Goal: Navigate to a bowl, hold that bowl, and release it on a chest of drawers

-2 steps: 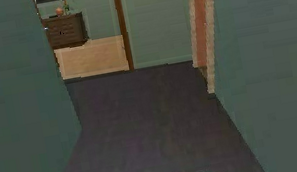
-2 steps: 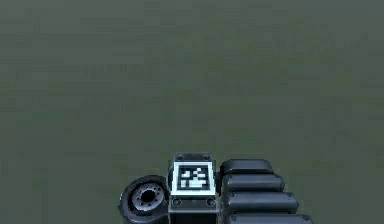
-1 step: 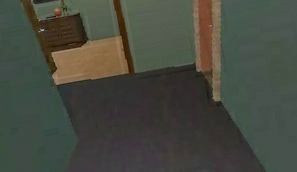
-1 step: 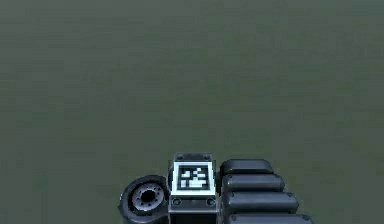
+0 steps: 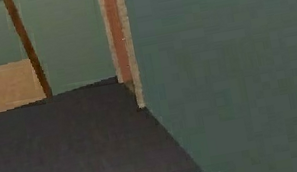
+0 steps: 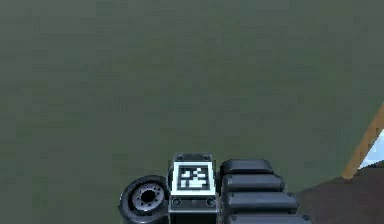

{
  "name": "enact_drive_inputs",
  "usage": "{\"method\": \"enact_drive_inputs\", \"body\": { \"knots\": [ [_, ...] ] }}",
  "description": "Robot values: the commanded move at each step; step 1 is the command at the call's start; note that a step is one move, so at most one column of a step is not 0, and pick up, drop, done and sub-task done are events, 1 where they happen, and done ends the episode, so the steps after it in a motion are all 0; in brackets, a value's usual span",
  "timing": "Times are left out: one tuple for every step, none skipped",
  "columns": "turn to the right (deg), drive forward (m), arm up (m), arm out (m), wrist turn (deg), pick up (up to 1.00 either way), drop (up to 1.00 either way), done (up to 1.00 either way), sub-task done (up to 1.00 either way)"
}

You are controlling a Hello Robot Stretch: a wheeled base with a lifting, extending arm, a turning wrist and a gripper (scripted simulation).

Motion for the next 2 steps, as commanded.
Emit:
{"method": "enact_drive_inputs", "body": {
  "knots": [
    [3.0, 0.0, 0.0, 0.0, 0.0, 0.0, 0.0, 0.0, 0.0],
    [0.0, 0.5, 0.0, 0.0, 0.0, 0.0, 0.0, 0.0, 0.0]
  ]
}}
